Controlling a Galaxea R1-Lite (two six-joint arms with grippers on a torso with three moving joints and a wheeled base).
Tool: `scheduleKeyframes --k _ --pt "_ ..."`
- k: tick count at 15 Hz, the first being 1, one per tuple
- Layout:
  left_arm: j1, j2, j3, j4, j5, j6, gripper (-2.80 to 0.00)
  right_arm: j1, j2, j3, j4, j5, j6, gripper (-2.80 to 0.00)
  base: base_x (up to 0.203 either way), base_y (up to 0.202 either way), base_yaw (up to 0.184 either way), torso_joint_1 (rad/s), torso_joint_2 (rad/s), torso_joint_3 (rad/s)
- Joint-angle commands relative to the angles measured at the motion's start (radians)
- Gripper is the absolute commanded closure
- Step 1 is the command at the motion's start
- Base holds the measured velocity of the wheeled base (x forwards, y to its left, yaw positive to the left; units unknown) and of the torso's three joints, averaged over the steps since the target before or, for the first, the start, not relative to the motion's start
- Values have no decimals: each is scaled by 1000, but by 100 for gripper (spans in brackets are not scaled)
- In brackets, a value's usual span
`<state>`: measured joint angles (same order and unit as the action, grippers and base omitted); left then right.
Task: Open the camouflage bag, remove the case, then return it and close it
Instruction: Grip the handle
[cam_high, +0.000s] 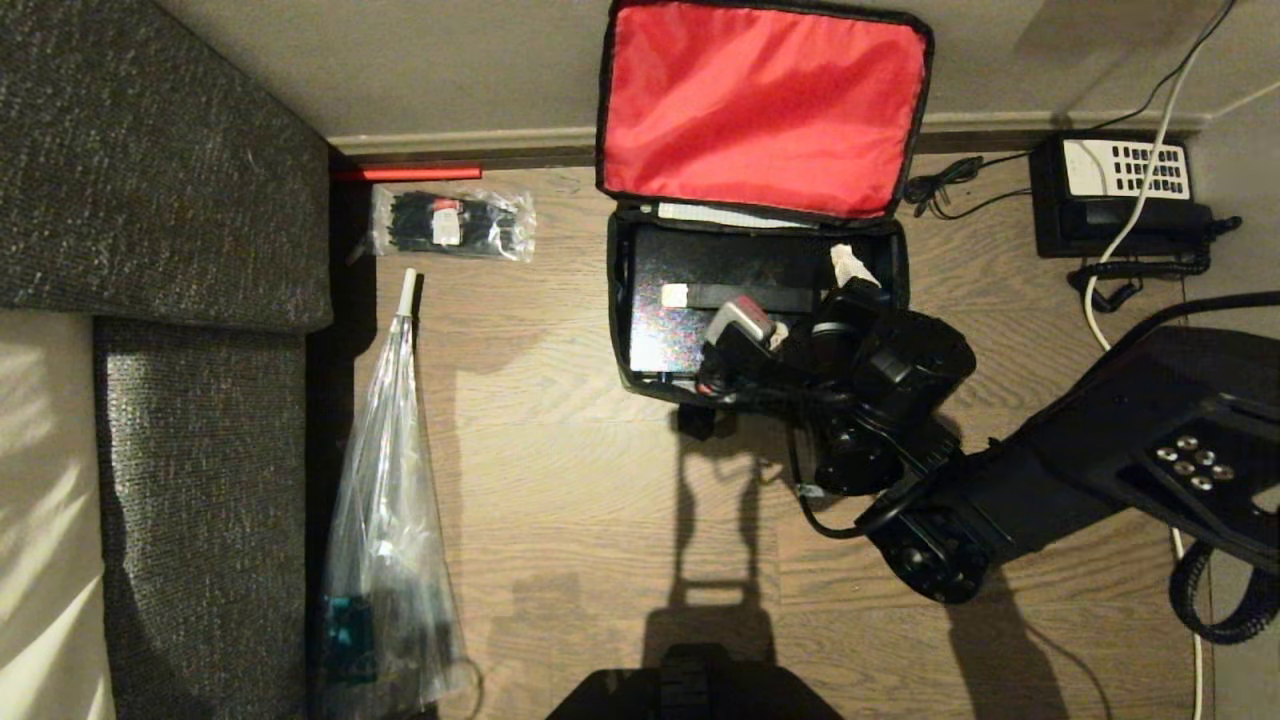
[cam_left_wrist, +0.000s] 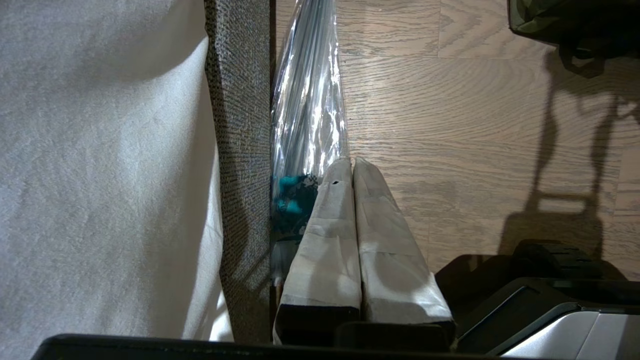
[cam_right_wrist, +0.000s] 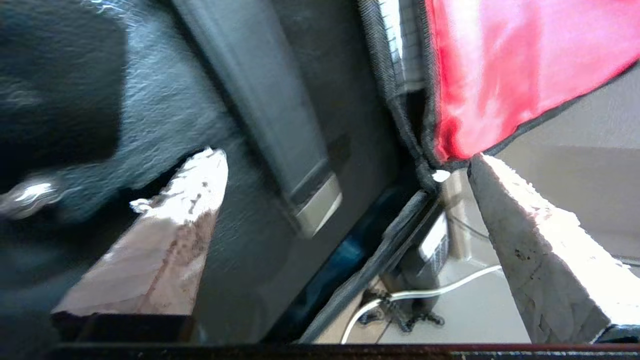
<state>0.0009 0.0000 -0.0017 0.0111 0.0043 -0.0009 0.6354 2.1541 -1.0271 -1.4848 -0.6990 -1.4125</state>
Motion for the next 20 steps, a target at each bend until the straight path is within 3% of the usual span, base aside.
scheduleKeyframes --k 1,13,20 --pt "1 0 0 0 0 -1 0 -18 46 -41 -16 3 -21 -280 0 0 0 0 0 0" --pt "1 0 0 0 0 -1 0 -23 114 -118 -36 12 0 -280 0 0 0 0 0 0" --pt "1 0 0 0 0 -1 0 -61 176 -215 -45 19 -36 -280 0 0 0 0 0 0"
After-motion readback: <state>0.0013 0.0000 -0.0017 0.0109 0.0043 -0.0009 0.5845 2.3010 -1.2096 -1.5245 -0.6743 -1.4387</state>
